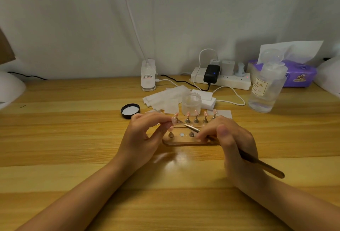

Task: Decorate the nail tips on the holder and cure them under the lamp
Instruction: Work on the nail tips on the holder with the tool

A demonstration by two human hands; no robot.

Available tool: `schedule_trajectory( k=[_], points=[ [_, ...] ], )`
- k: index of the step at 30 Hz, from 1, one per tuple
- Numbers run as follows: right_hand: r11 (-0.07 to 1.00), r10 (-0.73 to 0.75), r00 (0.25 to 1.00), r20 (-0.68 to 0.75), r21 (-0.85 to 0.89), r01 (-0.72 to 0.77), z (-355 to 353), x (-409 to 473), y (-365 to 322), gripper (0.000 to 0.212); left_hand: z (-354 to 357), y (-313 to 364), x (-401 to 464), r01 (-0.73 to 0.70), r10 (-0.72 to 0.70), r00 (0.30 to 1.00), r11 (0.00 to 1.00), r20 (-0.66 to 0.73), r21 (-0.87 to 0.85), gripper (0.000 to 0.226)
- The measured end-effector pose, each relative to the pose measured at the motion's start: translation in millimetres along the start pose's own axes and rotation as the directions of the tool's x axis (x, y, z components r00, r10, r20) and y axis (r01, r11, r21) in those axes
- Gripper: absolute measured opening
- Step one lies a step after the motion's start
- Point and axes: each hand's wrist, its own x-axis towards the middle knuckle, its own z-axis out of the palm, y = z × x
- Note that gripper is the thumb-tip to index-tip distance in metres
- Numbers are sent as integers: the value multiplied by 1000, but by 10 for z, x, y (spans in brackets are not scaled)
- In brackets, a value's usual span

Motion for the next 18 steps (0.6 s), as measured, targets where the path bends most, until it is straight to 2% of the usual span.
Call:
schedule_trajectory(
  k=[4,7,9,15,18],
  points=[
    [999,7,998,56,-44,-5,22,19,3,38,7,-12,-7,7,-7,1000,999,-7,35,19],
    [1000,-5,999,35,-3,5,13,-8,15,46,7,-20,-9,24,-24,1000,999,0,37,20],
    [1000,3,1000,28,18,-3,0,-17,14,45,6,-22,-9,25,-25,1000,999,1,40,21],
    [998,29,998,53,-60,-26,32,32,-14,37,0,-5,-3,25,-25,1000,999,-1,30,23],
    [1000,26,997,69,-15,-25,32,13,-19,40,1,-1,-5,51,-51,999,998,-2,23,24]
  ],
)
